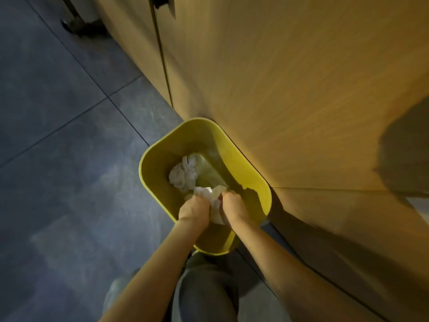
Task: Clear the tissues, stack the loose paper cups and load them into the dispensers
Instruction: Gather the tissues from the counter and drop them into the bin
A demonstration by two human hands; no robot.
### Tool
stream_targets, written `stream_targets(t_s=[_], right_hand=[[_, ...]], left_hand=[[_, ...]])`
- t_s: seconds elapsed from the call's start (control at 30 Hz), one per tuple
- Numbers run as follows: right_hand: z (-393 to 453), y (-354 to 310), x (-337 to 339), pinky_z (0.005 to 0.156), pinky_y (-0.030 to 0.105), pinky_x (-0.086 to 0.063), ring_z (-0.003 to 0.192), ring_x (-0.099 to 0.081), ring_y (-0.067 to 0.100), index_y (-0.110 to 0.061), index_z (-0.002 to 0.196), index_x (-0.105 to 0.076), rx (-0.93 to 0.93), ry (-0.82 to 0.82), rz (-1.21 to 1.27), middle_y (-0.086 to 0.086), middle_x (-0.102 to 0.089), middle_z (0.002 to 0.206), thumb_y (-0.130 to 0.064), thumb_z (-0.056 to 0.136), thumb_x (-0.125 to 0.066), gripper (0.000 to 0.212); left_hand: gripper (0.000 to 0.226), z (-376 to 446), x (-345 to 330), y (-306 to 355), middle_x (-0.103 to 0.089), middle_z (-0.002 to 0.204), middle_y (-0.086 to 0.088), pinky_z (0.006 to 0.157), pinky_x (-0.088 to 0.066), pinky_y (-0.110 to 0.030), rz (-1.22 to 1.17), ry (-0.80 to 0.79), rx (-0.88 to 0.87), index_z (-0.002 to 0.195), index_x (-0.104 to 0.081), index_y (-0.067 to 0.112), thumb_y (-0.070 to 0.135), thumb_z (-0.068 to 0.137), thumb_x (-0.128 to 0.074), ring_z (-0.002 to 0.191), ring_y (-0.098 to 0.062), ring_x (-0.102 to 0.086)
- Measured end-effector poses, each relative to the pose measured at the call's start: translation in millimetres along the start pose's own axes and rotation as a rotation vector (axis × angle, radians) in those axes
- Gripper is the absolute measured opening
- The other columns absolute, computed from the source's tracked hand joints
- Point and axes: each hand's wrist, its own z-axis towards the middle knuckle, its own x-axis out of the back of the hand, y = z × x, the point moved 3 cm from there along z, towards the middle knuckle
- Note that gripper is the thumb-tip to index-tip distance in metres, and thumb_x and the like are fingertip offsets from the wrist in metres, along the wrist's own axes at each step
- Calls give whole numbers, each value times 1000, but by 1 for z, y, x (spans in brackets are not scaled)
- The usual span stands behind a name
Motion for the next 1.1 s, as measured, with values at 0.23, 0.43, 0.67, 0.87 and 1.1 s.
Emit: stream_targets(t_s=[0.23, 0.43, 0.67, 0.87, 1.1], right_hand=[[-16, 10, 19, 96, 40, -42, 120, -51, 34, -5, 128, -47, -34, 9, 65, 20, -55, 131, -1, 96, -32, 36], [-90, -8, 92, 68, 29, -37, 98, -62, 32, -3, 106, -59, 100, 188, 167, 20, -68, 105, -17, 96, -41, 25], [-219, -47, 199, 62, 31, -31, 92, -63, 38, -4, 98, -60, 167, 417, 181, 23, -69, 96, -26, 96, -38, 31], [-342, -47, 294, 61, 38, -44, 76, -64, 41, -3, 90, -64, 147, 787, 470, 26, -69, 80, -27, 92, -48, 28], [-450, 33, 370, 61, 46, -49, 65, -61, 35, -13, 91, -59, -4, 1171, 772, 17, -66, 70, -39, 88, -36, 35]], left_hand=[[31, -22, 13, 1, -54, 129, -16, 94, -45, -38, -16, -95, -29, 122, -50, 8, 19, 94, -42, 118, -31, -52], [32, -95, 76, 8, -62, 117, -20, 90, -46, -41, -207, 14, -38, 119, -54, 6, 17, 92, -43, 107, -36, -57], [27, -215, 194, 57, -67, 90, -22, 71, -50, -41, -262, 279, -165, 81, -59, 2, 23, 91, -46, 86, -37, -62], [27, -324, 286, 139, -68, 77, -23, 69, -49, -43, -234, 432, -470, 75, -60, 3, 23, 90, -49, 78, -37, -62], [24, -423, 324, 266, -67, 71, -19, 62, -41, -39, -174, 557, -850, 76, -62, 4, 22, 89, -53, 74, -38, -61]])
